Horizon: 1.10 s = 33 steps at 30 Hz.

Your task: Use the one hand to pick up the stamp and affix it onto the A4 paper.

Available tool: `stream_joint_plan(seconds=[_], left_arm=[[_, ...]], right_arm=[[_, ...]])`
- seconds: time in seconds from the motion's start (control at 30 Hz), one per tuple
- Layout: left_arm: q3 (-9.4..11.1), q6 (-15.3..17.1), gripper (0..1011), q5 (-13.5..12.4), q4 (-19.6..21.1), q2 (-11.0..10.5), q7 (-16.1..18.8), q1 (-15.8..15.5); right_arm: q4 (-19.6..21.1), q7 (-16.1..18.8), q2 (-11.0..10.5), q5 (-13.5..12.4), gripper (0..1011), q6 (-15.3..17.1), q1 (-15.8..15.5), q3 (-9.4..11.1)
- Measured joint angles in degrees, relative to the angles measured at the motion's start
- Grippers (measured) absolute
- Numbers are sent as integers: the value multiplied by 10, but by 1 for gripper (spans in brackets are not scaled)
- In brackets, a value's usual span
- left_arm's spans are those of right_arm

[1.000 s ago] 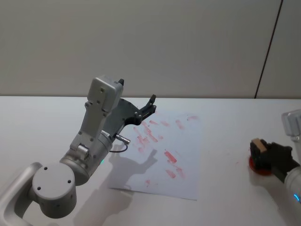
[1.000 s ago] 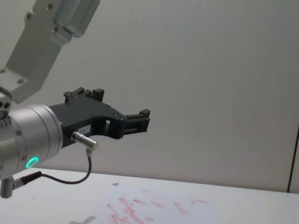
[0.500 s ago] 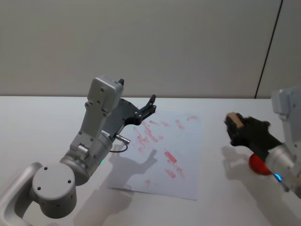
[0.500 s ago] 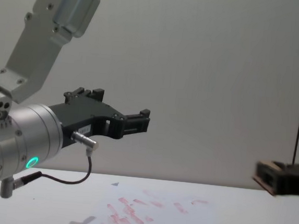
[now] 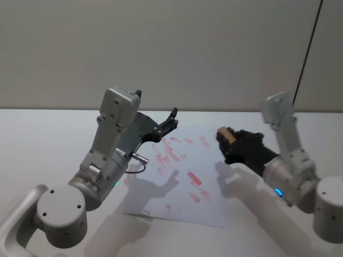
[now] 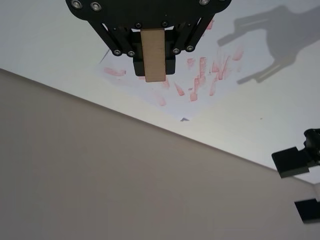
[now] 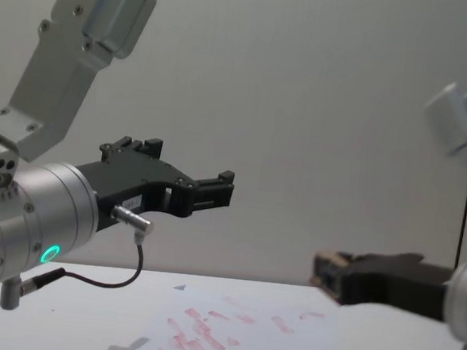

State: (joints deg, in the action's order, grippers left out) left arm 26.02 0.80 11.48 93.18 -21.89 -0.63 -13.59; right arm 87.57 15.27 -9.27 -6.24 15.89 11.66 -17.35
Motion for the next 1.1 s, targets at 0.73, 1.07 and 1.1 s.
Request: stream_joint_plan(seconds=[0.73, 1.07, 1.1], left_arm=[[0, 0, 1003, 0, 0, 0, 0, 0], [0, 0, 1003, 0, 0, 0, 0, 0], [0, 0, 1003, 0, 0, 0, 0, 0]], right_arm=[[-140, 6, 55, 79, 220, 18, 56, -44], [-159, -11, 64, 82, 220, 21, 59, -50], [-161, -12, 64, 82, 219, 21, 59, -50]])
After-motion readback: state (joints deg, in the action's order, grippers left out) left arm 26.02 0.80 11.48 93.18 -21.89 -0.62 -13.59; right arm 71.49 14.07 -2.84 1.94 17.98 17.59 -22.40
